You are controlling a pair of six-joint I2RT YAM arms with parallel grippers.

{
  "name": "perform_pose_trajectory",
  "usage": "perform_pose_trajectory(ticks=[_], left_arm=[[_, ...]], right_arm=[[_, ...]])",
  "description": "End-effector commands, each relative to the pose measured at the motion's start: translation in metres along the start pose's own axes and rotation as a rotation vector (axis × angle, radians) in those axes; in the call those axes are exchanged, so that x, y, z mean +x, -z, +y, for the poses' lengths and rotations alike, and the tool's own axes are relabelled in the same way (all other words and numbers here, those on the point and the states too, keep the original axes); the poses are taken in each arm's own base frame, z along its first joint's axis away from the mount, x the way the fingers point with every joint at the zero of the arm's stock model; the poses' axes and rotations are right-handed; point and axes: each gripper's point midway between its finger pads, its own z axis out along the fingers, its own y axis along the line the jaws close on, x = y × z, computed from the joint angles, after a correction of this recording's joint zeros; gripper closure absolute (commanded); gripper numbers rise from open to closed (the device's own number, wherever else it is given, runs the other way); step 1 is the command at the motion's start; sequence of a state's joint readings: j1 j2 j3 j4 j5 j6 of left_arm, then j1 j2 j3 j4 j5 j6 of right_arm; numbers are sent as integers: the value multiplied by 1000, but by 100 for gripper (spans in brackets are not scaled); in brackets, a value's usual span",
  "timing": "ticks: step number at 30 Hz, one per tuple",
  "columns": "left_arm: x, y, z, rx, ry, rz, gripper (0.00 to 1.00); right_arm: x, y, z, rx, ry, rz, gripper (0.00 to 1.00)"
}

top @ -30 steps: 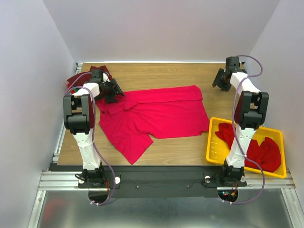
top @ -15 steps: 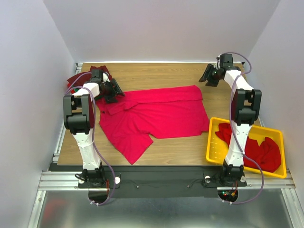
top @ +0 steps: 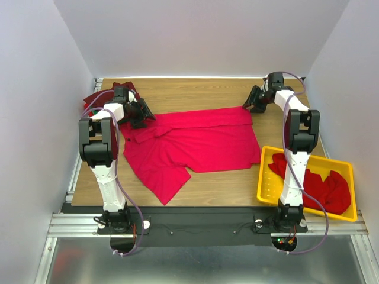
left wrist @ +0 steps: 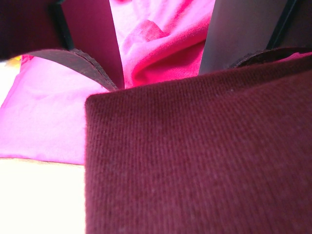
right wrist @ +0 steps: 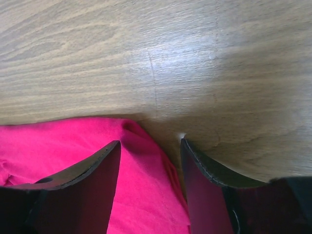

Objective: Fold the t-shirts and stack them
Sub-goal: Fold the tshirt

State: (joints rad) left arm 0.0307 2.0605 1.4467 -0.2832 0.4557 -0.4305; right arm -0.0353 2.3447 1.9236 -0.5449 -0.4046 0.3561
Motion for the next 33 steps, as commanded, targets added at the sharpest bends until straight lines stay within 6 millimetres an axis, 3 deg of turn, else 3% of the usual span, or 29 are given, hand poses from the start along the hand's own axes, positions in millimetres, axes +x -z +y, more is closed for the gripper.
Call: perform_pose_trajectory(ticks=[1, 5, 9, 11, 15, 26, 31, 33], left_arm=[[30, -7, 56, -179, 40, 95, 26], [28, -9, 56, -178, 39, 96, 26], [27, -9, 55, -177, 39, 97, 26], [27, -10, 56, -176, 36, 97, 26], [28, -9, 57, -180, 33, 97, 26], [33, -9, 63, -196, 29, 102, 26], [35, -11, 65, -195, 32, 111, 26], [35, -11, 64, -192, 29, 111, 26]], right_arm=[[-8, -2, 17, -51, 20, -22, 42], [-1, -5, 23, -72, 11, -1, 48], [2, -8, 29, -100, 0, 13, 82], [-3, -5, 32, -105, -2, 3, 90], [-23, 9, 31, -39, 16, -76, 91], [-84, 81, 22, 194, 77, -358, 89], [-97, 97, 9, 256, 71, -414, 79], [-95, 95, 2, 266, 62, -405, 67]])
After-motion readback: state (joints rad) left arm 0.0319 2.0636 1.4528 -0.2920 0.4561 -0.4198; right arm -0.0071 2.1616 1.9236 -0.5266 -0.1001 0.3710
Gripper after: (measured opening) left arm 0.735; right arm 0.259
